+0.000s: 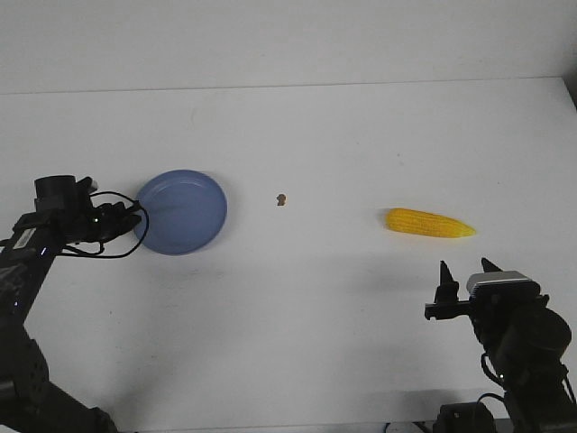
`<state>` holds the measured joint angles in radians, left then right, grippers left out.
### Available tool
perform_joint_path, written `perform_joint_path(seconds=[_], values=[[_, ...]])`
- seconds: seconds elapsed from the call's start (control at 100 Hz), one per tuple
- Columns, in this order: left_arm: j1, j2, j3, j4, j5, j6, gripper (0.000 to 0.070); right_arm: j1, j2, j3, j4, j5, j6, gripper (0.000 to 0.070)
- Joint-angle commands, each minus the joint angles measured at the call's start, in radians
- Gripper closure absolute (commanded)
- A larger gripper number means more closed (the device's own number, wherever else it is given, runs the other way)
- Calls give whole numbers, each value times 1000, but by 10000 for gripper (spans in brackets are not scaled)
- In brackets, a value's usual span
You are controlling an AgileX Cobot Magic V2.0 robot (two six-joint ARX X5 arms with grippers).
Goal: Place corn on plate with both arms
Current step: 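Push the blue plate with the left gripper toward the table center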
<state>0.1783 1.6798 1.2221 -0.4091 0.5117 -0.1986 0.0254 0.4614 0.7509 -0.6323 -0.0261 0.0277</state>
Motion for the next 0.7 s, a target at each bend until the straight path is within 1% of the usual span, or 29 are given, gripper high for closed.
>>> perform_joint_path(seconds=[0.0,0.11,0.24,0.39,0.49,0.69], values=[[-14,-23,19,-11,27,6,695,1,3,18,11,-1,10,226],[-56,-63,14,-35,40,6,695,1,3,18,11,-1,10,226],[-150,-80,-2,-37,70,0,695,1,5,18,11,0,10,226],[-291,-80,-51,1,71,-6,695,1,5,18,11,0,10,226],[-378,-80,-83,3,70,-5,695,1,5,18,11,0,10,226],[-482,-80,-114,11,64,-3,695,1,5,18,11,0,10,226]])
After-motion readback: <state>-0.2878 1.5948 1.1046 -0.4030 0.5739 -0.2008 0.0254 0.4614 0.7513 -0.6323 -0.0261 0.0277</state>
